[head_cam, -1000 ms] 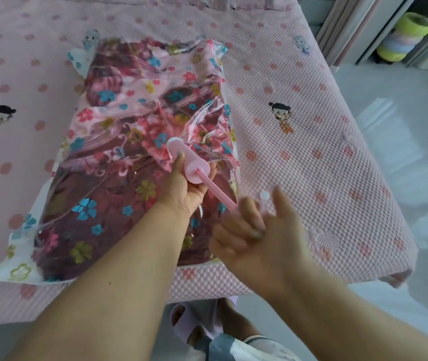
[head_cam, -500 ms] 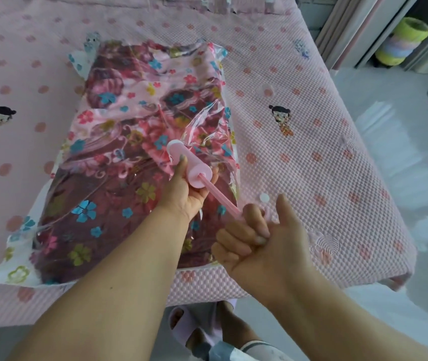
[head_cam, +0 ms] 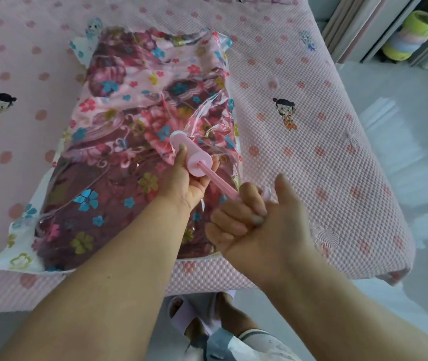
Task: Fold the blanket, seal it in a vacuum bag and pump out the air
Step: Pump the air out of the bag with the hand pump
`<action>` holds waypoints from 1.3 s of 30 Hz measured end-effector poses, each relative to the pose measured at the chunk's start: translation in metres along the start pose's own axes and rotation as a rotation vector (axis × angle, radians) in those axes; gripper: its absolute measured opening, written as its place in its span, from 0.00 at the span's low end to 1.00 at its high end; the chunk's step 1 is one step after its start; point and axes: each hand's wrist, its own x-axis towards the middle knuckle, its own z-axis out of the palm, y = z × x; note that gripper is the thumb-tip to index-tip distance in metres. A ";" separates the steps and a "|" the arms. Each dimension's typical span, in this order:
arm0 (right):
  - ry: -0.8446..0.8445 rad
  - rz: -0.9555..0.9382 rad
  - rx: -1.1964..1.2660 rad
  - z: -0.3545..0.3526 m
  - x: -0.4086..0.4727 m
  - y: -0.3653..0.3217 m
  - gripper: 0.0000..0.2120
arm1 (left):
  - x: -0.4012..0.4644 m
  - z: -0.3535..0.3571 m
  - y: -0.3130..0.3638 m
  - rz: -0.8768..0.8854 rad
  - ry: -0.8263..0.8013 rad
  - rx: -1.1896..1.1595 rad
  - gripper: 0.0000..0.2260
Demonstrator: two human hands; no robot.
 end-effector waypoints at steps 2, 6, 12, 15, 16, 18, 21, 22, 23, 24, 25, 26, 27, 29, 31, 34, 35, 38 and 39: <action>0.140 -0.012 -0.016 0.014 0.035 -0.003 0.32 | -0.005 0.001 0.000 0.032 0.139 0.420 0.19; 0.251 -0.044 -0.154 0.016 0.060 -0.009 0.29 | -0.009 0.000 0.002 -0.071 0.056 0.469 0.31; -0.021 0.008 0.006 -0.015 -0.012 -0.003 0.33 | 0.001 0.001 -0.003 0.005 -0.026 -0.049 0.19; 0.127 0.001 0.019 0.006 0.027 -0.012 0.33 | -0.003 0.007 -0.003 -0.051 -0.058 0.019 0.25; 0.192 -0.007 -0.016 0.016 0.045 -0.013 0.32 | -0.004 0.008 0.000 -0.094 -0.071 0.119 0.29; 0.279 -0.024 -0.120 0.032 0.070 -0.014 0.30 | -0.008 0.008 0.006 -0.149 -0.097 0.214 0.29; 0.137 -0.005 -0.142 0.025 0.047 -0.004 0.32 | -0.011 0.005 0.011 -0.112 -0.038 0.263 0.27; 0.084 0.041 -0.089 0.018 0.029 0.000 0.33 | -0.010 0.004 0.011 -0.073 -0.008 0.205 0.25; 0.022 0.079 -0.028 0.010 0.010 0.004 0.33 | -0.011 0.005 0.011 -0.038 0.017 0.113 0.23; -0.021 0.081 -0.001 0.006 -0.008 0.007 0.33 | -0.012 0.004 0.010 -0.004 0.044 0.051 0.23; -0.036 0.054 -0.001 0.004 -0.016 0.006 0.33 | -0.015 0.006 0.009 0.018 0.058 0.016 0.23; -0.037 0.028 0.007 0.005 -0.015 0.002 0.32 | -0.017 0.007 0.008 0.030 0.075 0.019 0.23; -0.009 0.022 0.015 0.010 -0.007 -0.003 0.31 | -0.017 0.009 0.007 0.036 0.076 0.043 0.20; 0.097 0.015 -0.024 0.026 0.024 -0.009 0.28 | -0.019 0.010 0.009 0.013 0.097 0.188 0.16; 0.209 -0.023 -0.081 0.043 0.056 -0.013 0.29 | -0.021 0.014 0.015 -0.042 0.054 0.291 0.24; 0.188 -0.043 -0.171 0.042 0.051 -0.012 0.25 | -0.015 0.014 0.016 0.004 0.095 0.440 0.23; 0.144 -0.010 -0.140 0.037 0.036 -0.009 0.22 | -0.016 0.014 0.015 0.029 0.135 0.421 0.21; -0.030 0.062 -0.066 0.017 -0.011 -0.001 0.25 | -0.016 0.013 0.010 0.026 0.077 0.132 0.23; -0.032 0.052 -0.057 0.013 -0.014 -0.003 0.28 | -0.018 0.014 0.009 0.030 0.078 0.097 0.23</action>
